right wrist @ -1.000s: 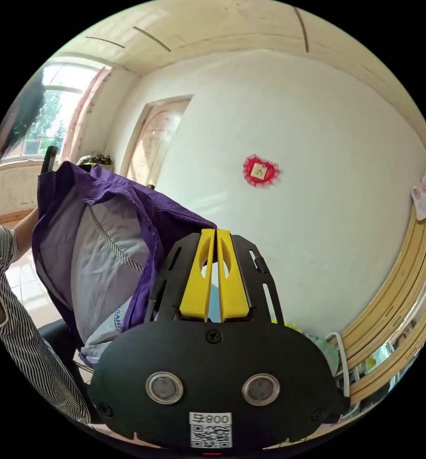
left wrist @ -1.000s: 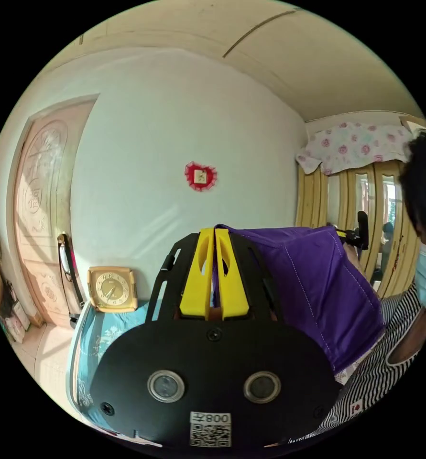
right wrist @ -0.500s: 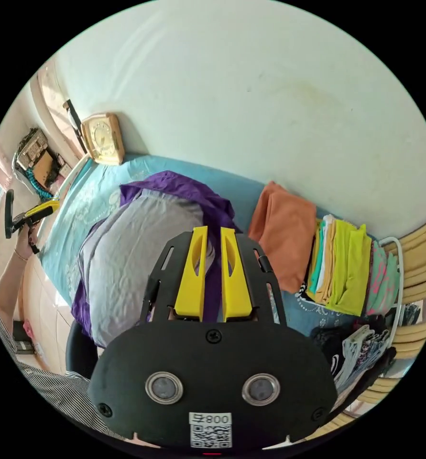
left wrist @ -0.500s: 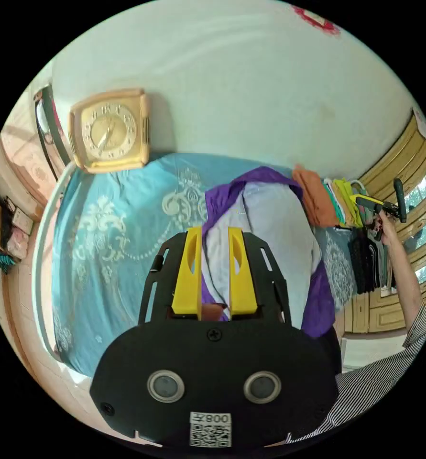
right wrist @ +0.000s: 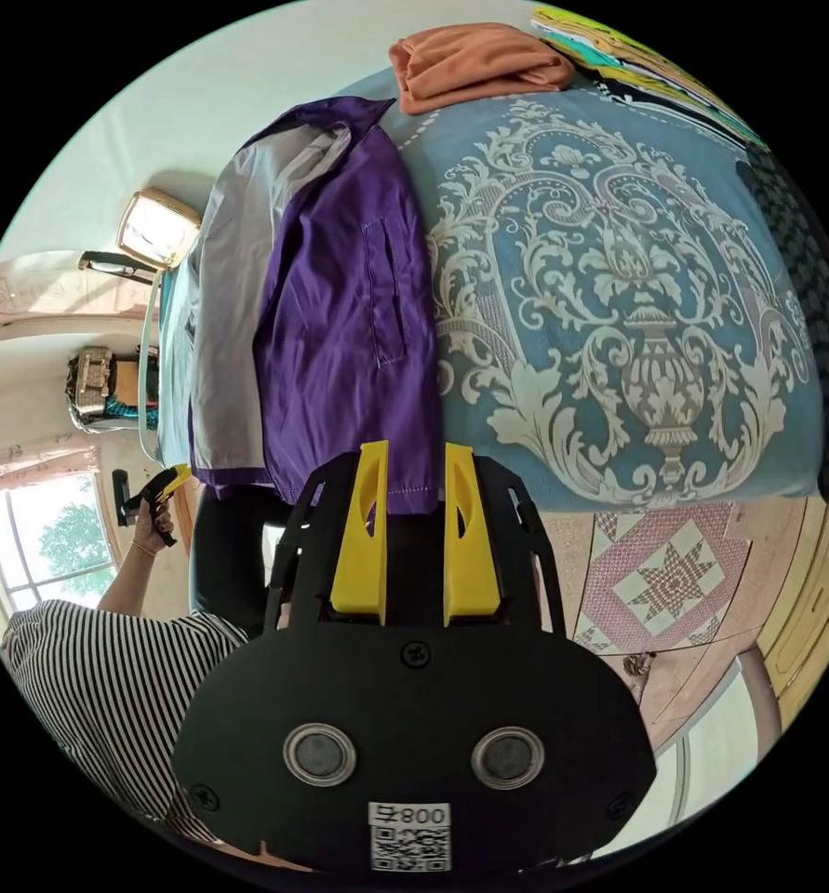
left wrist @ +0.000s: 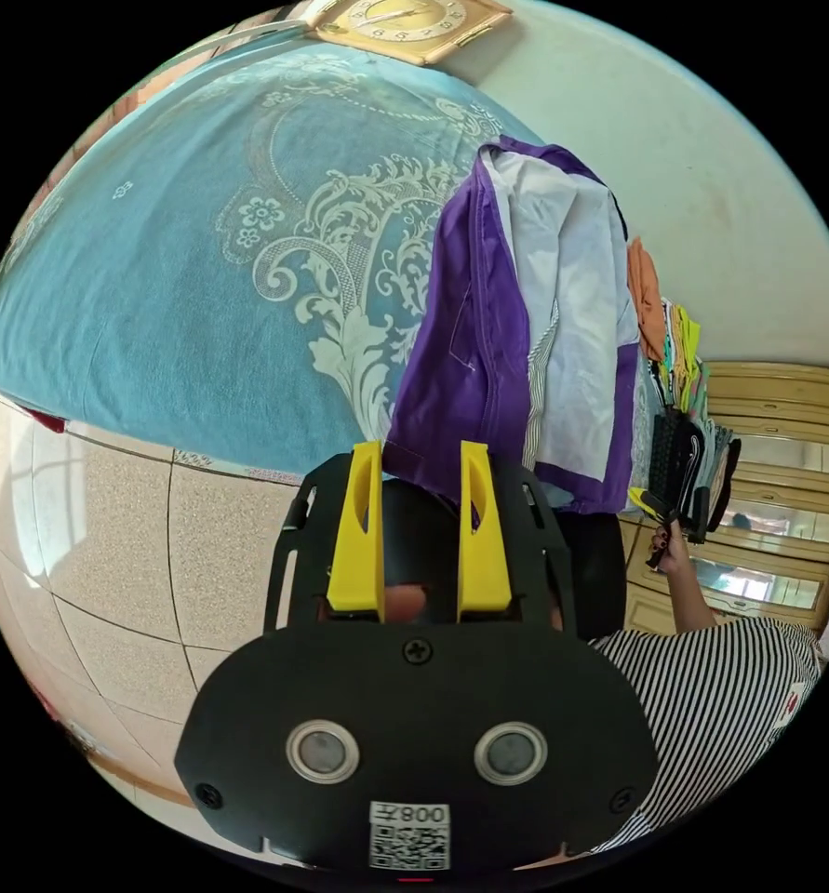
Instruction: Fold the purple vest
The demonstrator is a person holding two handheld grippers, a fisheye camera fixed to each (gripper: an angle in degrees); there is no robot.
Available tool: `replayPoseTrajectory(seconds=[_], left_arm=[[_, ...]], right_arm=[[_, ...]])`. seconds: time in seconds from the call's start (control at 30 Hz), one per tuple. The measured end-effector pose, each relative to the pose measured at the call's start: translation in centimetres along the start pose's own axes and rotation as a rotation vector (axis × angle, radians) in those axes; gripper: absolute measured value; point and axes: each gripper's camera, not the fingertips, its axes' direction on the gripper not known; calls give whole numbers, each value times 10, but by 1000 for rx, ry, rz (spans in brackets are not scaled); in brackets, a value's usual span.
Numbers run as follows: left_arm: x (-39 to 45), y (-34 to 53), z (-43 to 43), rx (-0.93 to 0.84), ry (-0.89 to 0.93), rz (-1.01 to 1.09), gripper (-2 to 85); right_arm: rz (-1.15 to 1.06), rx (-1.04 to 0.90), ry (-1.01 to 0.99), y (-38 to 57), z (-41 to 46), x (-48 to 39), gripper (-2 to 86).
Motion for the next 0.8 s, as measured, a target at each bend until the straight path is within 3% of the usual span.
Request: replayPoseTrajectory(seconds=[0.07,0.23,0.57,0.8], left_arm=[[0,-9,15,-10,-121,0,83],[-9,-12,19,29,-51,10,34],[-25,15,-37,253,-85,88,20],[-50,17,10,183,-194,1,33]], right_arm=[[16,6,7,-2,16,0,93],[-51,-11,148,-18,47,-21,48],[-144,61,159,3,50,-58,5],[-16,-34,197,-9,129,-54,15]])
